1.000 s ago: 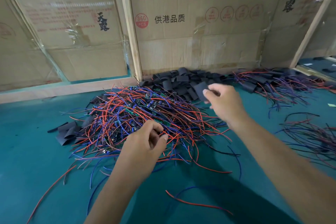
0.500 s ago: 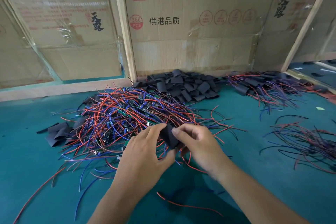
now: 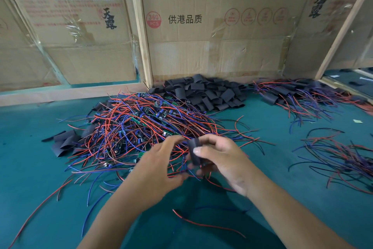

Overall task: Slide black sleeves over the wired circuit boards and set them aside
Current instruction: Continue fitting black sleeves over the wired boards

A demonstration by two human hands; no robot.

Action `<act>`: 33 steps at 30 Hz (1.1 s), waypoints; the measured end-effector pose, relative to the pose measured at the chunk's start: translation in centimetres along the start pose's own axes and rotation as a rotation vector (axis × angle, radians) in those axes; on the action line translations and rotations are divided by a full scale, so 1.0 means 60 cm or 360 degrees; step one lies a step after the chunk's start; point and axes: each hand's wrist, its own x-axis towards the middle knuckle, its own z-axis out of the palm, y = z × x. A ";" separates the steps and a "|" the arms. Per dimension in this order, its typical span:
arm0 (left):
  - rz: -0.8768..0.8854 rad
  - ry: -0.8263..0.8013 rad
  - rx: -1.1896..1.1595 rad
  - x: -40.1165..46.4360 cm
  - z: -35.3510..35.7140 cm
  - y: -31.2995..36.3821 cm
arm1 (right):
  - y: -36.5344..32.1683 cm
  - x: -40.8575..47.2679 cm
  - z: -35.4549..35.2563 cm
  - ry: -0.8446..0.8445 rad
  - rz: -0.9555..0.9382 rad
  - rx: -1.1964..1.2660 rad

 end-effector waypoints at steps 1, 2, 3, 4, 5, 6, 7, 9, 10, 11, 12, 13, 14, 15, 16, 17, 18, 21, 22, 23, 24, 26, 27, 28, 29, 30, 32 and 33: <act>-0.0079 0.0048 0.0125 0.001 -0.007 -0.014 | -0.001 0.002 -0.006 0.0065 -0.0024 -0.0009; -0.0181 0.0136 0.0198 0.001 -0.015 -0.027 | -0.002 0.005 -0.013 0.0132 -0.0047 -0.0006; -0.0292 0.0227 0.0248 0.001 -0.024 -0.040 | -0.003 0.007 -0.020 0.0203 -0.0073 0.0008; -0.0395 0.0288 0.0302 0.001 -0.032 -0.053 | -0.005 0.010 -0.026 0.0274 -0.0102 0.0029; -0.0479 0.0303 0.0359 0.001 -0.037 -0.064 | -0.005 0.011 -0.031 0.0345 -0.0135 0.0047; -0.0541 0.0270 0.0400 0.000 -0.039 -0.073 | -0.004 0.013 -0.034 0.0413 -0.0177 0.0044; -0.0578 0.0211 0.0412 0.000 -0.039 -0.080 | -0.001 0.014 -0.038 0.0483 -0.0233 -0.0009; -0.0597 0.0114 0.0380 -0.001 -0.034 -0.084 | 0.004 0.016 -0.045 0.0598 -0.0353 -0.0230; -0.0599 0.0088 0.0374 -0.001 -0.033 -0.084 | 0.006 0.016 -0.046 0.0627 -0.0400 -0.0338; -0.0602 0.0079 0.0386 0.000 -0.032 -0.084 | 0.008 0.016 -0.048 0.0645 -0.0436 -0.0411; -0.0605 0.0084 0.0408 0.001 -0.031 -0.084 | 0.009 0.016 -0.049 0.0656 -0.0468 -0.0464; -0.0609 0.0100 0.0432 0.002 -0.032 -0.085 | 0.011 0.015 -0.051 0.0660 -0.0500 -0.0518; -0.0611 0.0123 0.0451 0.002 -0.033 -0.087 | 0.012 0.016 -0.051 0.0657 -0.0529 -0.0574; -0.0612 0.0143 0.0464 0.002 -0.035 -0.089 | 0.013 0.016 -0.052 0.0654 -0.0549 -0.0622; -0.0618 0.0148 0.0469 0.001 -0.035 -0.090 | 0.014 0.016 -0.051 0.0652 -0.0562 -0.0652; -0.0627 0.0139 0.0462 0.001 -0.035 -0.089 | 0.014 0.016 -0.051 0.0652 -0.0570 -0.0672; -0.0635 0.0122 0.0451 0.000 -0.035 -0.089 | 0.014 0.017 -0.051 0.0652 -0.0577 -0.0688; -0.0622 0.0131 0.0487 0.001 -0.033 -0.090 | 0.017 0.017 -0.051 0.0637 -0.0598 -0.0769; -0.0613 0.0164 0.0503 0.002 -0.034 -0.091 | 0.019 0.018 -0.051 0.0630 -0.0616 -0.0816; -0.0602 0.0198 0.0517 0.003 -0.035 -0.092 | 0.021 0.018 -0.052 0.0627 -0.0653 -0.0882; -0.0584 0.0227 0.0530 0.005 -0.035 -0.092 | 0.023 0.018 -0.052 0.0625 -0.0711 -0.0968; -0.0539 0.0261 0.0549 0.007 -0.036 -0.093 | 0.025 0.016 -0.048 0.0594 -0.0834 -0.1153; -0.0526 0.0261 0.0551 0.007 -0.037 -0.094 | 0.026 0.015 -0.045 0.0565 -0.0869 -0.1213; -0.0511 0.0254 0.0545 0.008 -0.038 -0.095 | 0.026 0.014 -0.041 0.0542 -0.0885 -0.1254; -0.0492 0.0246 0.0540 0.009 -0.040 -0.097 | 0.027 0.013 -0.039 0.0526 -0.0893 -0.1289; -0.0474 0.0233 0.0541 0.009 -0.042 -0.098 | 0.027 0.012 -0.038 0.0515 -0.0900 -0.1323; -0.0440 0.0163 0.0576 0.007 -0.043 -0.097 | 0.026 0.012 -0.038 0.0520 -0.0923 -0.1398; -0.0410 0.0127 0.0600 0.006 -0.040 -0.094 | 0.026 0.011 -0.038 0.0532 -0.0944 -0.1449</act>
